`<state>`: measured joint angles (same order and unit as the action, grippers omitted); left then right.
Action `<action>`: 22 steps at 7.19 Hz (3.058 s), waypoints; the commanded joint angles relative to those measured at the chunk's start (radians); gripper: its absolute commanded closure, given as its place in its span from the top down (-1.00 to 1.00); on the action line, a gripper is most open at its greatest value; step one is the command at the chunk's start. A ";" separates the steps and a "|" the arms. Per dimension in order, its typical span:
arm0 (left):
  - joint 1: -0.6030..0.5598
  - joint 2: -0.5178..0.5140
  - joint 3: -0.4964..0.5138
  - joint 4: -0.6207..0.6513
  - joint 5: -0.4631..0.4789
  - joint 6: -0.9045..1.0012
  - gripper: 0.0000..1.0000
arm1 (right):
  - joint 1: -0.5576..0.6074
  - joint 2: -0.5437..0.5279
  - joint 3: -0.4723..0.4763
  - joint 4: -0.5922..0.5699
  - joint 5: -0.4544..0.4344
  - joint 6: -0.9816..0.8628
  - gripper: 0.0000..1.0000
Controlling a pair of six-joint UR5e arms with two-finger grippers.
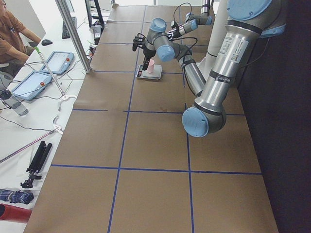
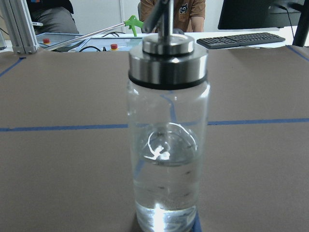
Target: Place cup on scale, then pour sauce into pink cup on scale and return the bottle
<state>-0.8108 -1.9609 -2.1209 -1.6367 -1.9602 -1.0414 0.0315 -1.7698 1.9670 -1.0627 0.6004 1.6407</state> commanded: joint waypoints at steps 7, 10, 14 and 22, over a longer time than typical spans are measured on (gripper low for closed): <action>-0.169 0.164 0.042 -0.006 -0.046 0.416 0.65 | 0.386 -0.226 -0.164 0.581 0.677 -0.465 1.00; -0.391 0.200 0.215 -0.008 -0.215 0.804 0.67 | 1.072 -0.092 -0.449 0.643 1.394 -0.978 1.00; -0.547 0.238 0.324 -0.003 -0.305 1.015 1.00 | 1.517 0.255 -0.565 -0.101 1.711 -1.716 1.00; -0.585 0.422 0.358 -0.043 -0.465 0.970 1.00 | 1.549 0.319 -0.444 -0.527 1.768 -1.865 1.00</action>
<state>-1.3951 -1.5439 -1.7600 -1.6786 -2.4243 -0.0383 1.5854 -1.4487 1.5113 -1.5777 2.3864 -0.2216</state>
